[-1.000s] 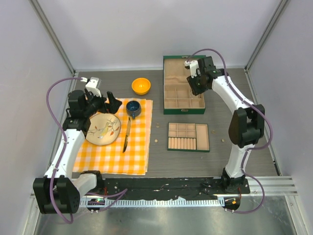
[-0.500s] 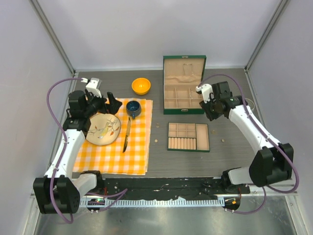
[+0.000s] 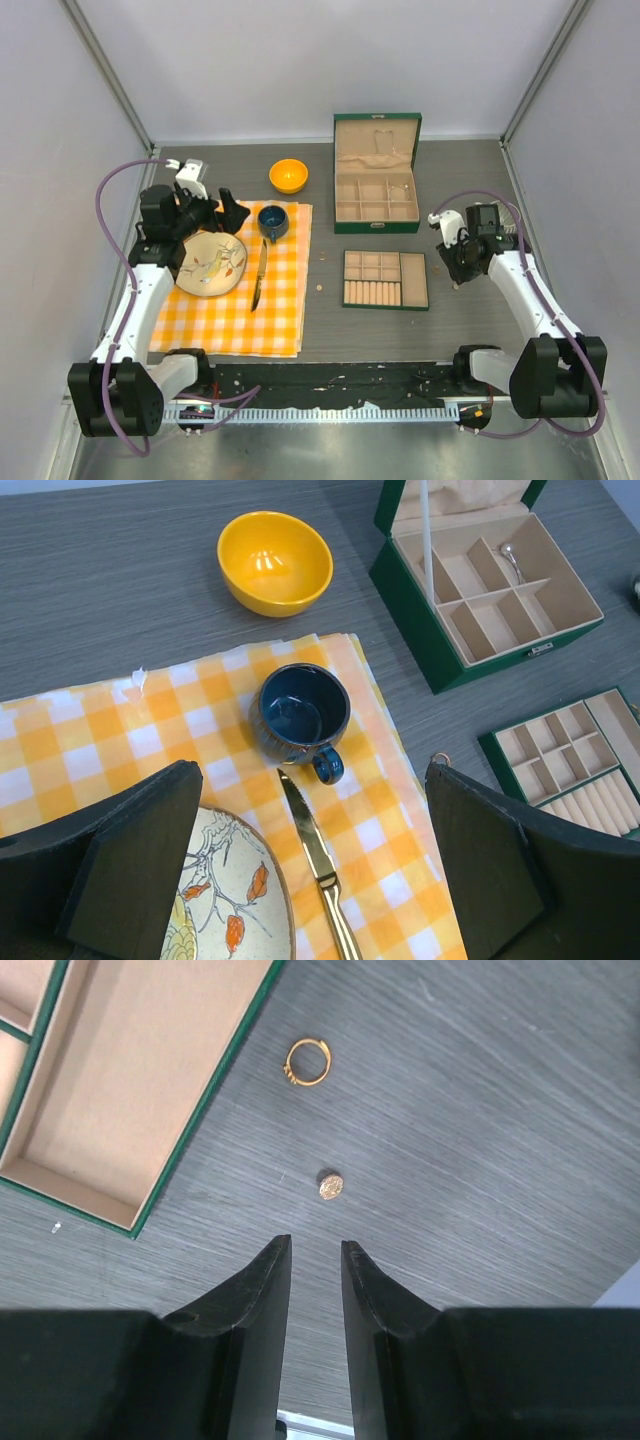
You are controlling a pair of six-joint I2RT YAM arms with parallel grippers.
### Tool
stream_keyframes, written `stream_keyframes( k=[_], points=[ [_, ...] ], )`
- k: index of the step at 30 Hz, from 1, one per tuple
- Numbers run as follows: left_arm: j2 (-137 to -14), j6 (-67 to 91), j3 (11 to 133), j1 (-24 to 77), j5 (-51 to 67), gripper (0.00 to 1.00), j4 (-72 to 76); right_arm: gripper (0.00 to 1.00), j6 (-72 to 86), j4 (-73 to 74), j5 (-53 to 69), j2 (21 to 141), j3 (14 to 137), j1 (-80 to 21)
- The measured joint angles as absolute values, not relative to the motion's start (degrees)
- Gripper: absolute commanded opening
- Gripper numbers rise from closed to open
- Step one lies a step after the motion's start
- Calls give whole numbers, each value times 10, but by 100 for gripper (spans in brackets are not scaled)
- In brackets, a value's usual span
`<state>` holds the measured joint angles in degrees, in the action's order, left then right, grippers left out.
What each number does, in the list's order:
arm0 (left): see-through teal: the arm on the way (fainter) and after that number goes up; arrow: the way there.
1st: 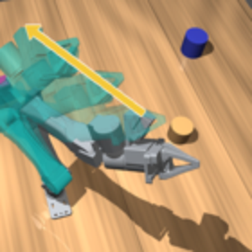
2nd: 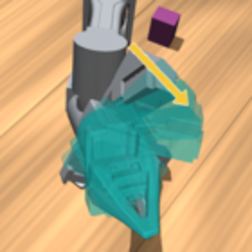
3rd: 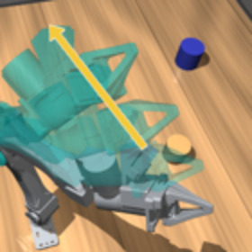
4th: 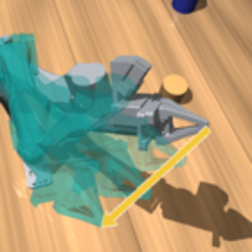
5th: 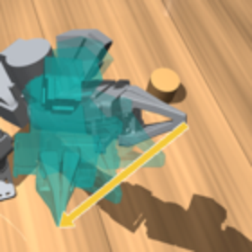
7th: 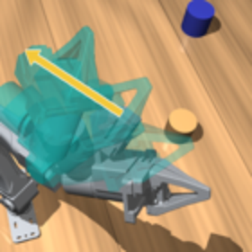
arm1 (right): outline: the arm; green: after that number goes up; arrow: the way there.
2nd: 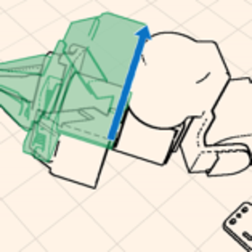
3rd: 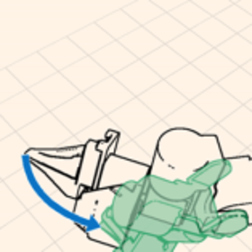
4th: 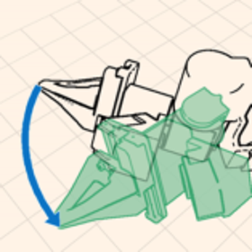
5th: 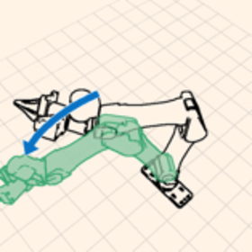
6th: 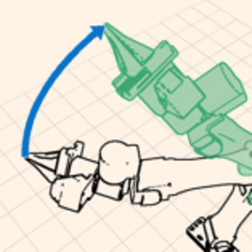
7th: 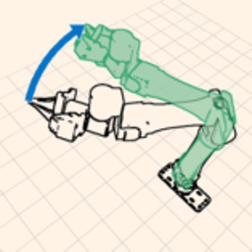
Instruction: Organize the mixed jewelry
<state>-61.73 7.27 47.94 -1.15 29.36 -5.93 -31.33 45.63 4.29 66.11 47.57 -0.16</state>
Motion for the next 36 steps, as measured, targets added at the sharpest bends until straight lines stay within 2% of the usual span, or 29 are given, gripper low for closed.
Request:
stream_keyframes(
  k=[21, 36],
  points=[
    [-618, 73, 479, -11, 303, 100, -59, 32, -325, 396, 72, 717, 421, 10],
    [-618, 73, 479, -11, 303, 100, -59, 34, -333, 345, 36, 755, 402, 11]
  ],
)
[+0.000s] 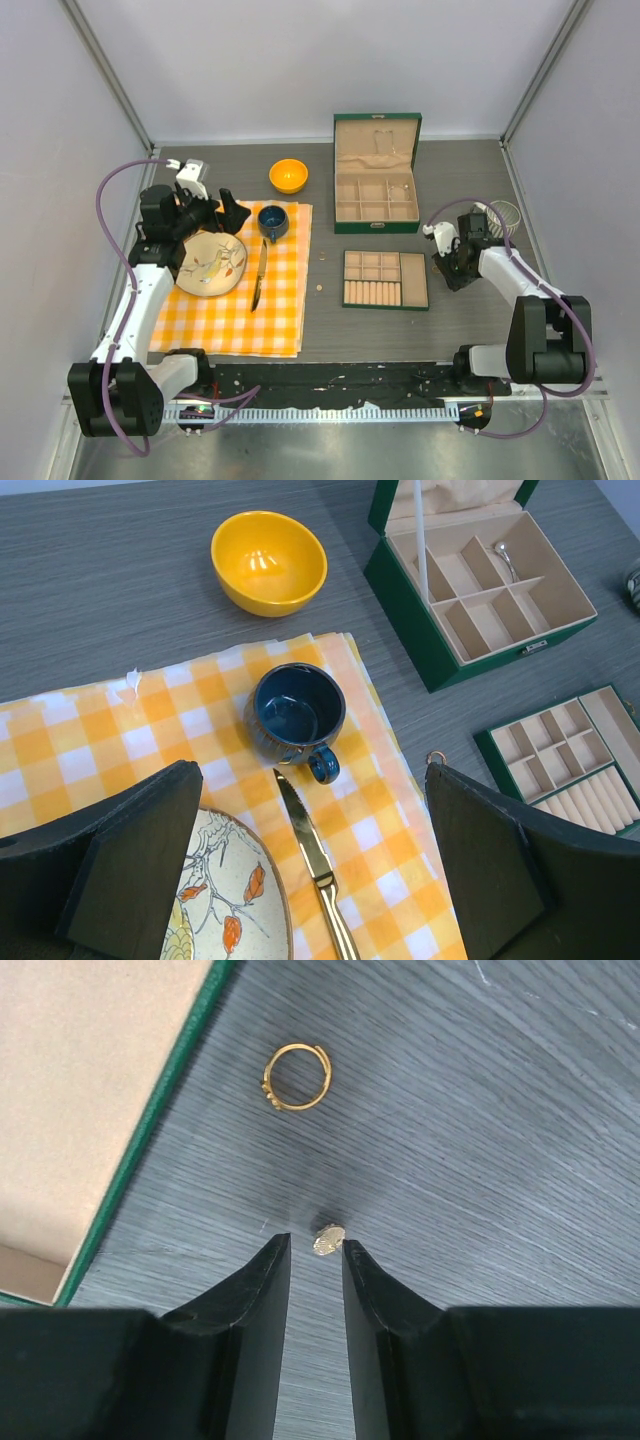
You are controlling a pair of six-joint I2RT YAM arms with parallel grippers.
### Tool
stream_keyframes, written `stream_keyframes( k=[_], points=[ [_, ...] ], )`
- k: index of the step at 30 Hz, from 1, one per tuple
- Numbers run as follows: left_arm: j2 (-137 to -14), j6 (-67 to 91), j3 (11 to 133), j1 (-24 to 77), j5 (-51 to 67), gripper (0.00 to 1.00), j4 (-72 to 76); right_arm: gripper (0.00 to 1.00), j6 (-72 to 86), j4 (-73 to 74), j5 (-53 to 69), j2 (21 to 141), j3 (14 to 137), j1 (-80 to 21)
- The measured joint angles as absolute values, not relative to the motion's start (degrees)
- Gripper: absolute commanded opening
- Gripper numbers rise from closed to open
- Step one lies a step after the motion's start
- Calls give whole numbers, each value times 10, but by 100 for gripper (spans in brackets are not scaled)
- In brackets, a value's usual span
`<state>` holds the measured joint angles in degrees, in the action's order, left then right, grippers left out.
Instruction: Organize the mixed jewelry
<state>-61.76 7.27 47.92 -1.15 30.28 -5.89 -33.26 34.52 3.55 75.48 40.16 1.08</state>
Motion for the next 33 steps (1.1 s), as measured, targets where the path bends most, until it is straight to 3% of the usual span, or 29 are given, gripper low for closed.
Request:
stream_keyframes(
  k=[14, 33],
  points=[
    [-618, 73, 479, -11, 303, 100, -59, 34, -346, 329, 20, 784, 402, 25],
    [-618, 73, 479, -11, 303, 100, -59, 13, -353, 326, 21, 788, 400, 31]
  ],
)
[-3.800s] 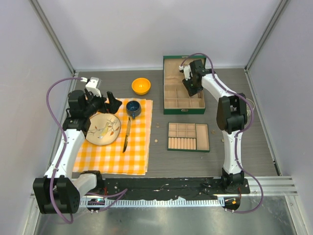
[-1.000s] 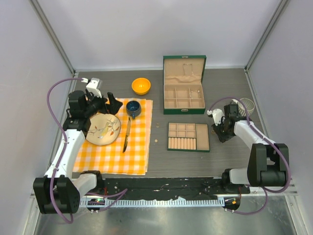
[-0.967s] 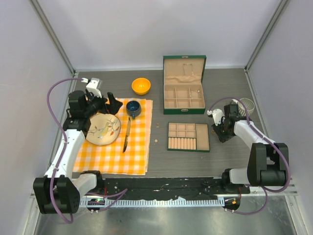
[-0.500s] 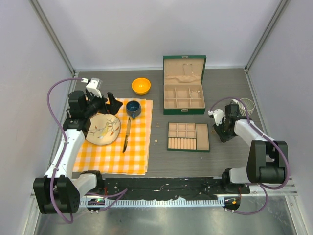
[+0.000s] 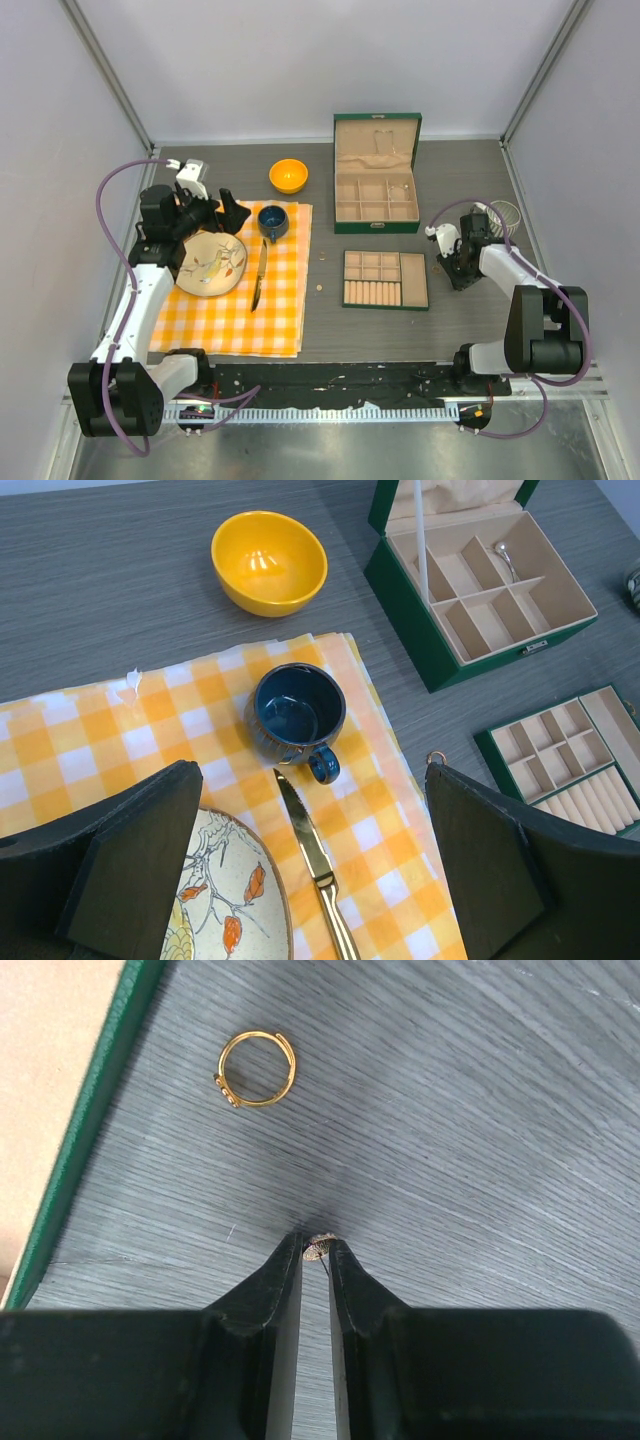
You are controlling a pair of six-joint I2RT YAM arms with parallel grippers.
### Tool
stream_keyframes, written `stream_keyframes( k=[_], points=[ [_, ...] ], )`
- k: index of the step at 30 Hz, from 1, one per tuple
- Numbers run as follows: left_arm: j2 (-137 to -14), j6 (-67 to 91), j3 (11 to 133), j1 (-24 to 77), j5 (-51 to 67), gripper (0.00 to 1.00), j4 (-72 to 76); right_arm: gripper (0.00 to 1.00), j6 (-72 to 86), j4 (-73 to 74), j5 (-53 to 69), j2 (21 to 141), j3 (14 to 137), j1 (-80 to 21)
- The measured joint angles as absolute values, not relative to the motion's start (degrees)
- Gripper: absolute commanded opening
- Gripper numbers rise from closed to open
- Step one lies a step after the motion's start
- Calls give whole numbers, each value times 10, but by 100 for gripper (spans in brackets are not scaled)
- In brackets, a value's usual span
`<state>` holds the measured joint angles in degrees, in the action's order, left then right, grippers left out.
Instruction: Organize the mixed jewelry
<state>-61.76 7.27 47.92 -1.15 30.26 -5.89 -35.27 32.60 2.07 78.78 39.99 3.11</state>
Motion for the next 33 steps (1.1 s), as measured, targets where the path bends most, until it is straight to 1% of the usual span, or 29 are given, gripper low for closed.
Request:
stream_keyframes(
  k=[12, 22, 25, 28, 33],
  points=[
    [-618, 73, 479, -11, 303, 100, -59, 13, -345, 374, 55, 787, 450, 31],
    [-618, 73, 479, -11, 302, 100, -59, 12, -321, 426, 107, 785, 542, 14],
    [-618, 73, 479, -11, 302, 100, -59, 12, -307, 429, 112, 785, 569, -19],
    [-618, 73, 479, -11, 301, 100, -59, 12, -290, 428, 112, 792, 589, -76],
    [-618, 72, 479, -11, 300, 100, -59, 12, -266, 421, 110, 832, 613, -146]
  ],
)
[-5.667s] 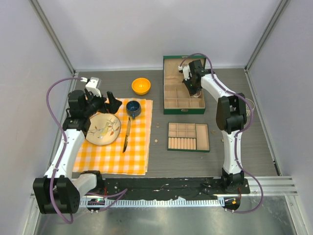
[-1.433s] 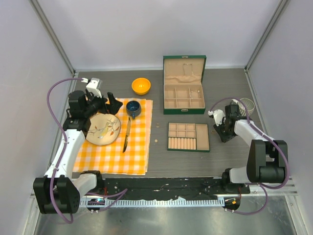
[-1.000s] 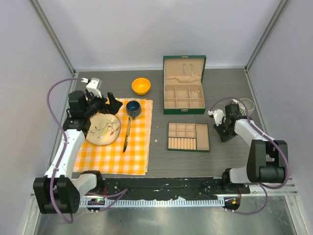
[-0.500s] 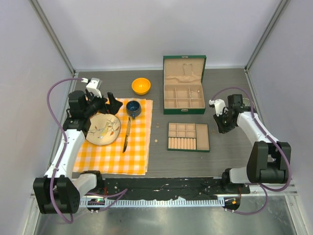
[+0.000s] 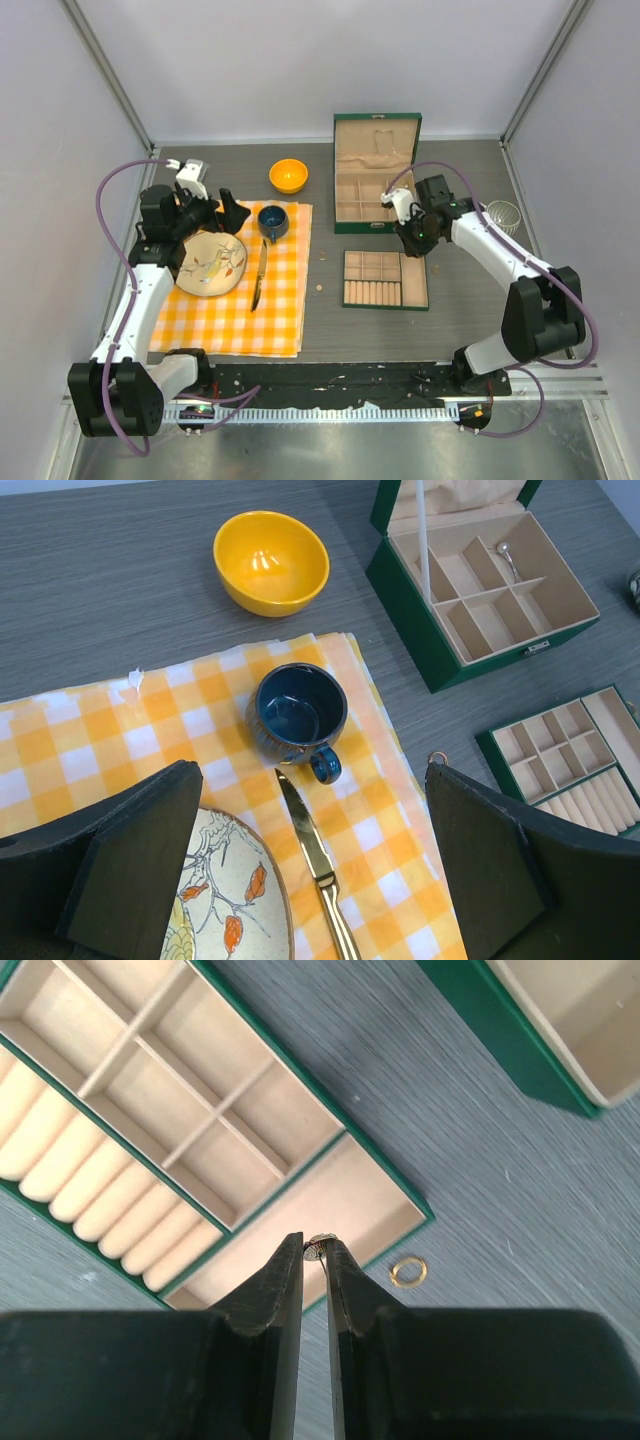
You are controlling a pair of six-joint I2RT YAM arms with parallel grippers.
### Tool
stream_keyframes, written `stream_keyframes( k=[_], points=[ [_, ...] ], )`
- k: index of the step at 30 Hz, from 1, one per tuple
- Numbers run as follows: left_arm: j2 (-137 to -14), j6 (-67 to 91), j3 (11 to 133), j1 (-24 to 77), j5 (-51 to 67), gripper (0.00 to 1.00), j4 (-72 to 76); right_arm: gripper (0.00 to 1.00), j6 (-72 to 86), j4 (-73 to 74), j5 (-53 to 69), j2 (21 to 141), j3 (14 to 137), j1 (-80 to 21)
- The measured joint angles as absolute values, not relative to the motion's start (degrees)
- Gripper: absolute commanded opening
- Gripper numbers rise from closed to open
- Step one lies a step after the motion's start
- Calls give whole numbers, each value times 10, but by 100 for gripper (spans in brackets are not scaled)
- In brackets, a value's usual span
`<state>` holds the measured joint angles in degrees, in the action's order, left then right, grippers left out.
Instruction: Organize the mixed jewelry
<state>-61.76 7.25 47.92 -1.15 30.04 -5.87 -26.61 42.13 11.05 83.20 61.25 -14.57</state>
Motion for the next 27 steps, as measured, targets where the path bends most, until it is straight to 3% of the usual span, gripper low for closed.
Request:
stream_keyframes(
  k=[13, 27],
  points=[
    [-618, 71, 479, -11, 296, 100, -59, 12, -229, 394, 100, 939, 677, -249],
    [-618, 70, 479, -11, 292, 100, -59, 14, -221, 373, 93, 1001, 690, -293]
  ],
)
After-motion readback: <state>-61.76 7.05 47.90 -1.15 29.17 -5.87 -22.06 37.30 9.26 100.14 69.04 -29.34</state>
